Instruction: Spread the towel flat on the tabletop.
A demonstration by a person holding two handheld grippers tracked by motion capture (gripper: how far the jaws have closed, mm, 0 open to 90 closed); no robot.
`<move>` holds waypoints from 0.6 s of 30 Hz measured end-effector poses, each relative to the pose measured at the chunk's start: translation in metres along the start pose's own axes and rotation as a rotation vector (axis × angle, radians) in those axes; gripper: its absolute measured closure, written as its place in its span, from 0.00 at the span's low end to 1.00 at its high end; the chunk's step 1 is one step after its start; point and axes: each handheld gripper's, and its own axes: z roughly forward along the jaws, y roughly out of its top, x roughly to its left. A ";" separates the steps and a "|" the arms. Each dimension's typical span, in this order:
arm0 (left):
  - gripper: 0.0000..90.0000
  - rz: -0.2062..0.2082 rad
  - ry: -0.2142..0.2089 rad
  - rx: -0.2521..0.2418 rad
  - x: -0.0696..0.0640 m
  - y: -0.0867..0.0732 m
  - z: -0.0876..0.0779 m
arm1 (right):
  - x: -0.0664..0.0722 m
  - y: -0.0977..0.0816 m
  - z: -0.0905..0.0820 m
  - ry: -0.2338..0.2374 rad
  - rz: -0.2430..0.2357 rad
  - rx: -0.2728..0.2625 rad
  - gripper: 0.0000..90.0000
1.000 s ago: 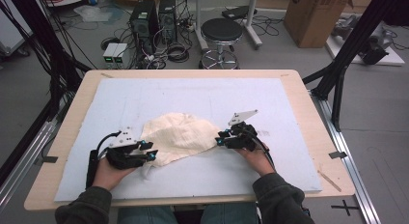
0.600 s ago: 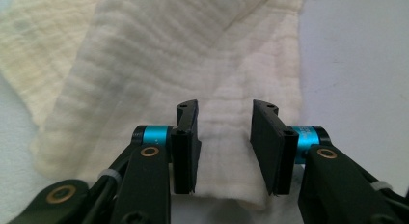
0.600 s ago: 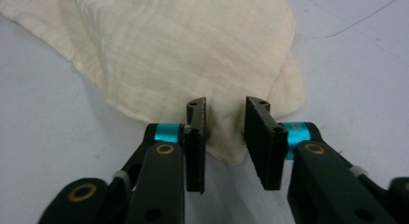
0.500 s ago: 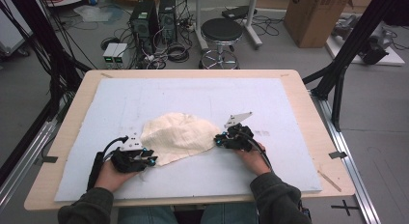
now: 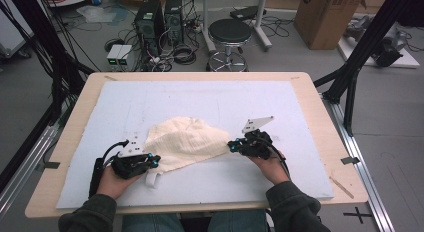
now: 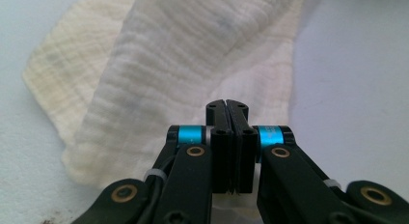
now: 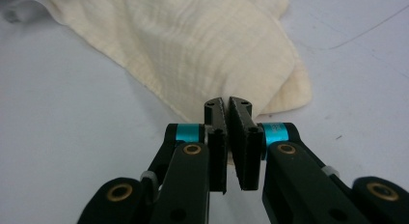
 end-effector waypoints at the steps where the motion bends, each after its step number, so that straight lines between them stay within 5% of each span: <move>1: 0.98 0.003 -0.003 -0.005 -0.002 0.001 -0.002 | 0.004 0.000 -0.005 0.003 -0.006 0.002 0.95; 9: 0.98 0.043 -0.008 -0.027 -0.016 0.001 -0.022 | 0.039 -0.008 -0.033 0.015 -0.069 -0.019 0.95; 18: 0.98 0.074 -0.023 -0.019 -0.033 -0.007 -0.035 | 0.078 -0.029 -0.039 0.046 -0.094 0.020 0.95</move>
